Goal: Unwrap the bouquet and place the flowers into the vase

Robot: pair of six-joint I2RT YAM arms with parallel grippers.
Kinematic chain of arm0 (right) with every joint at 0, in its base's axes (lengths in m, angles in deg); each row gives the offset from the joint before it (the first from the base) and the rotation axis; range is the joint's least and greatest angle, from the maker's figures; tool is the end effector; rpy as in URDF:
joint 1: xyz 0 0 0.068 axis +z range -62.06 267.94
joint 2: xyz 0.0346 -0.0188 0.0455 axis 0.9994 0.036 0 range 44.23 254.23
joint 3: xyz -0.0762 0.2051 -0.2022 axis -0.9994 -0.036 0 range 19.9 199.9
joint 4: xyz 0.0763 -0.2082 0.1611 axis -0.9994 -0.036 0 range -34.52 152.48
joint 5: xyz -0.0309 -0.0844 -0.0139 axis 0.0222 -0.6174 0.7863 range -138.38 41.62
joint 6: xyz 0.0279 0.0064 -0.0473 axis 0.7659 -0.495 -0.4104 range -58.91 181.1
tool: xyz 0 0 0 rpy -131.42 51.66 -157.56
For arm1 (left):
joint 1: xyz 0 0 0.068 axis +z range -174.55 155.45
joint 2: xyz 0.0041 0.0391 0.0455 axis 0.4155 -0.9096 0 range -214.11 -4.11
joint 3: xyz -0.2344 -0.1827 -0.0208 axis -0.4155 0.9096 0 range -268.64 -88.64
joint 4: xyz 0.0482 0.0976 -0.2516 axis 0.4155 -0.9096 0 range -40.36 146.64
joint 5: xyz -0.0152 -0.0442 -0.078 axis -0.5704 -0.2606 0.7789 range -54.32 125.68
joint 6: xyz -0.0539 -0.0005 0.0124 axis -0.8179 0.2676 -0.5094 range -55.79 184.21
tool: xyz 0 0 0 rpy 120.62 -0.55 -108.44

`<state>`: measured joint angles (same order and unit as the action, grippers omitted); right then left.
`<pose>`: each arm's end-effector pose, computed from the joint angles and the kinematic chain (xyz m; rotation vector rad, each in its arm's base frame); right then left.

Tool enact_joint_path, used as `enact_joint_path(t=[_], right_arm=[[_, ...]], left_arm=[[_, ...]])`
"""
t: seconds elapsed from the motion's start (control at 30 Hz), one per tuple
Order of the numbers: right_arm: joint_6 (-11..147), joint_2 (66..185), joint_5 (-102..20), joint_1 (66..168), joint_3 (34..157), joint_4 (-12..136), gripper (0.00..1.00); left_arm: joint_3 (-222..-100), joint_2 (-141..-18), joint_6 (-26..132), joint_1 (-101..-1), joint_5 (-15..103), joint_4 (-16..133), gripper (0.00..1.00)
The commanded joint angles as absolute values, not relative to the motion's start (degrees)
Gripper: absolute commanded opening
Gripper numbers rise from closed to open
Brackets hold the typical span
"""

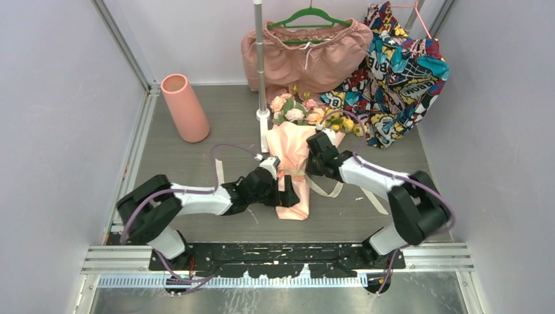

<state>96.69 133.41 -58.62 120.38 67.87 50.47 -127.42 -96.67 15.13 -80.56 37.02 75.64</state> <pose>0.2705 0.1640 0.1892 0.1431 2.4964 0.2790 0.1813 -0.2706 0.1664 0.1586 2.3782 -1.0066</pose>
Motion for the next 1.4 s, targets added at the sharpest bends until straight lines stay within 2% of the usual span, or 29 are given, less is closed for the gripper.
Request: enact_joint_path(t=[0.0, 0.13, 0.2, 0.27, 0.37, 0.53, 0.73, 1.03, 1.37], right_arm=[[94.89, 119.83, -60.39, 121.95, 69.89, 44.88, 0.01], [93.88, 112.74, -59.58, 122.96, 72.49, 39.54, 0.05], [93.69, 111.92, -57.31, 123.44, 72.53, 39.66, 0.15], [93.22, 113.74, -54.72, 124.52, 72.13, 40.61, 0.32], [90.21, 119.54, -56.60, 128.14, 73.96, 39.16, 0.40], [86.77, 128.99, -59.27, 130.01, 78.30, 39.22, 0.41], [84.77, 135.69, -60.72, 129.91, 82.85, 39.70, 0.35], [83.75, 135.72, -61.68, 129.94, 84.71, 39.50, 0.34], [84.84, 140.03, -60.04, 129.76, 83.38, 40.88, 0.28]], left_arm=[[-124.08, -85.80, 17.35, -80.97, 29.80, 60.87, 0.99], [-124.98, -74.74, 20.68, -80.98, 26.74, 51.53, 1.00], [-125.26, -70.26, 21.93, -80.97, 26.39, 49.20, 1.00], [-125.46, -66.84, 22.57, -80.95, 25.66, 47.01, 1.00], [-123.95, -62.46, 22.77, -80.94, 23.87, 46.05, 1.00], [-120.33, -57.35, 21.84, -80.98, 21.53, 45.02, 0.99], [-117.42, -53.51, 20.90, -80.98, 19.94, 44.18, 0.99], [-117.59, -55.57, 22.33, -80.93, 19.79, 45.43, 0.99], [-118.09, -56.20, 21.55, -80.93, 22.18, 46.75, 0.99]])
